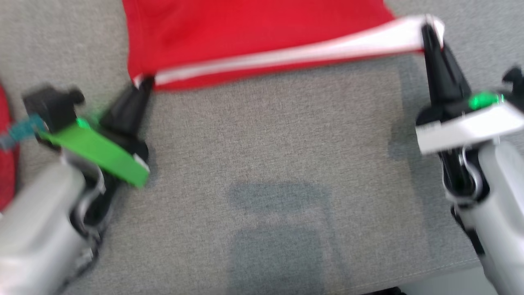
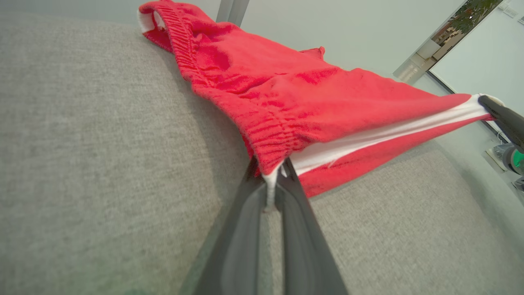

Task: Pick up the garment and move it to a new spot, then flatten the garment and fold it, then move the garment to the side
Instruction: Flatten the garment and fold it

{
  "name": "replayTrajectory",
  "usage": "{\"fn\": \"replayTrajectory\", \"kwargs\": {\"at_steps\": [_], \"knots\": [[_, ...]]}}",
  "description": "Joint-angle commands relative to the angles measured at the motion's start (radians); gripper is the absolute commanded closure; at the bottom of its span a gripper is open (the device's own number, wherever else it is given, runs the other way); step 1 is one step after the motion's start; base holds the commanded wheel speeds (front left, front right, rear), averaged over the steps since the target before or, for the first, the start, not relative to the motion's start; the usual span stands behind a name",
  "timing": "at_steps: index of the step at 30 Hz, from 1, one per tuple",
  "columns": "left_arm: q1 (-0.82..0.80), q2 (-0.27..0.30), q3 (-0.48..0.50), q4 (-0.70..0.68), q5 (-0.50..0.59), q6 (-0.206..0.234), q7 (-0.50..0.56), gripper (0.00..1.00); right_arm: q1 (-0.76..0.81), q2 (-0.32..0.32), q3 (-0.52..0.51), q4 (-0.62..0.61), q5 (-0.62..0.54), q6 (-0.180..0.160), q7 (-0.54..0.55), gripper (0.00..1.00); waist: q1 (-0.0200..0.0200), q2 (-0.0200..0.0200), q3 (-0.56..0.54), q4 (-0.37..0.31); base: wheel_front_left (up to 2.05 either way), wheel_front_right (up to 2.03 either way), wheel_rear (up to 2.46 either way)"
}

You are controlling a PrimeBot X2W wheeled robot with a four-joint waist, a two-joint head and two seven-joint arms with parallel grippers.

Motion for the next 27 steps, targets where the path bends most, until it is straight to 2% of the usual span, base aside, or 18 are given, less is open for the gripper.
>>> {"fn": "replayTrajectory", "kwargs": {"at_steps": [1,7,11,13,16,19,23,27], "knots": [[0.109,-0.002,-0.01,-0.015,-0.013,0.025,-0.003,1.0,0.083,-0.02,-0.015,-0.019,0.003,-0.002,-0.005,1.0,0.0001,-0.0001,-0.196,-0.002,0.0,0.0,0.0],[0.456,-0.003,-0.006,-0.171,-0.044,0.154,-0.007,1.0,0.409,-0.069,-0.04,-0.121,0.02,-0.002,-0.005,1.0,0.0001,-0.0001,-0.369,0.0,0.0,0.0,0.0],[0.649,-0.016,0.058,-0.292,-0.044,0.242,-0.008,1.0,0.6,-0.079,-0.073,-0.204,0.032,-0.002,-0.005,1.0,0.0001,-0.0001,-0.432,0.012,0.0,0.0,0.0],[0.738,-0.027,0.097,-0.349,-0.037,0.271,-0.008,1.0,0.682,-0.085,-0.083,-0.249,0.024,-0.002,-0.005,1.0,0.0001,-0.0001,-0.44,0.017,0.0,0.0,0.0],[0.829,-0.046,0.136,-0.421,-0.051,0.266,-0.009,1.0,0.756,-0.09,-0.096,-0.297,0.031,-0.002,0.005,1.0,0.0001,-0.0001,-0.445,0.024,0.0,0.0,0.0],[0.847,-0.045,0.138,-0.446,-0.045,0.258,-0.006,1.0,0.75,-0.088,-0.104,-0.309,0.036,-0.002,0.026,1.0,0.0001,-0.0001,-0.443,0.036,0.0,0.0,0.0],[0.791,-0.064,0.144,-0.472,-0.077,0.225,0.027,1.0,0.639,-0.081,-0.072,-0.295,0.037,-0.002,0.075,1.0,0.0001,-0.0001,-0.403,0.055,0.0,0.0,0.0],[0.717,-0.083,0.178,-0.479,-0.121,0.204,0.051,1.0,0.456,-0.068,-0.021,-0.234,0.038,-0.002,0.117,1.0,0.0001,-0.0001,-0.319,0.075,0.0,0.0,0.0]]}}
